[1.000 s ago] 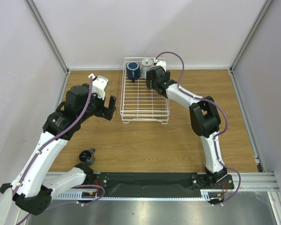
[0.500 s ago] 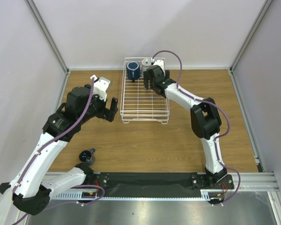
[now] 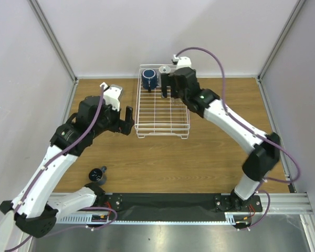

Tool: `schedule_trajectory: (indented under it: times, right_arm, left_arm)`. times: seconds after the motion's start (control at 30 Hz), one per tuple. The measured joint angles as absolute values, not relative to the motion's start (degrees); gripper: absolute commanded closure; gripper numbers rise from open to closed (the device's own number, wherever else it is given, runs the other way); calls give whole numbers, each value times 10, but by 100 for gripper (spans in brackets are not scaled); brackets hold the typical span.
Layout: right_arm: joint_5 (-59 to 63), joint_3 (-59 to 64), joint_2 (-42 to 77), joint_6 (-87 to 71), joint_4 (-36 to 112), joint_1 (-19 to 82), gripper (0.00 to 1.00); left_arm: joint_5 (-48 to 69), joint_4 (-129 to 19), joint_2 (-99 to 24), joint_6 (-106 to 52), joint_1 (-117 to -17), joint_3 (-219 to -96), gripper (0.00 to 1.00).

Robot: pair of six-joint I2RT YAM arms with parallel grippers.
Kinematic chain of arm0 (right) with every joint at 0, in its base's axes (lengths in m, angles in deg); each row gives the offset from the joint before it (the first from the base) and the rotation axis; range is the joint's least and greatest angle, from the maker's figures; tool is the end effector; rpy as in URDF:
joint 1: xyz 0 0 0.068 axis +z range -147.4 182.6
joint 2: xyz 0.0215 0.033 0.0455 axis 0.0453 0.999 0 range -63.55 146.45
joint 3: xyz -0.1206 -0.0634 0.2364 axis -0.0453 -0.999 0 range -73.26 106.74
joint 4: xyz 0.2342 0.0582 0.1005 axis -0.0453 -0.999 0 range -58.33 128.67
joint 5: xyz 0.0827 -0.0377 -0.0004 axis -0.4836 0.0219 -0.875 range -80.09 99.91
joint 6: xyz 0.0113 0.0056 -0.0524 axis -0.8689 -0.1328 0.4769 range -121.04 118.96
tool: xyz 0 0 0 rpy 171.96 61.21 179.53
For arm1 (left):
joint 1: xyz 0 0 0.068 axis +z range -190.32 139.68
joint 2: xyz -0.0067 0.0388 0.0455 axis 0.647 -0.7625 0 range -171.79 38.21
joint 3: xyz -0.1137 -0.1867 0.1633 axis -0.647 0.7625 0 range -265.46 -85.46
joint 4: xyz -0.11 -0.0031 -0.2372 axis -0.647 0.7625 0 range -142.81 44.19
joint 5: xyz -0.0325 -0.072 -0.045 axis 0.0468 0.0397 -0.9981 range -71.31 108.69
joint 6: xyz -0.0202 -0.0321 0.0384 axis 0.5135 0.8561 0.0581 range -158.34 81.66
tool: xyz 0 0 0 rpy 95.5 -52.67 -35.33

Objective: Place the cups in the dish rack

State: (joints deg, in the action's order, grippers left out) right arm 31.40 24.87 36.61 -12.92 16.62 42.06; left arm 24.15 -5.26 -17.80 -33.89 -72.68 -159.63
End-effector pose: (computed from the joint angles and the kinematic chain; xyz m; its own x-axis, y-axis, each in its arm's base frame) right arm 0.3258 0.2513 0.3810 -0.3767 -0.0620 -0.9243 -0.2611 0.9644 0.0417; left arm 0.1554 -0.0944 0.4121 -0.4492 0.1934 -0.8723 0.4295 0.9028 -0.0210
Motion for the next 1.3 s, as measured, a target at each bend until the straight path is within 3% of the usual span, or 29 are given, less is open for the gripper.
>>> schedule_trajectory:
  times: [0.3, 0.7, 1.0, 1.3]
  right_arm:
    - [221, 118, 197, -210, 73, 400, 0]
    - [132, -88, -92, -285, 1, 418, 0]
    - [115, -92, -115, -311, -49, 418, 0]
    - [129, -69, -157, -308, -101, 418, 0]
  left_arm:
    - [276, 32, -288, -160, -711, -1689, 0]
    - [285, 209, -330, 159, -653, -1693, 0]
    - [286, 238, -244, 295, -496, -1581, 0]
    - [340, 239, -247, 302, -398, -1535, 0]
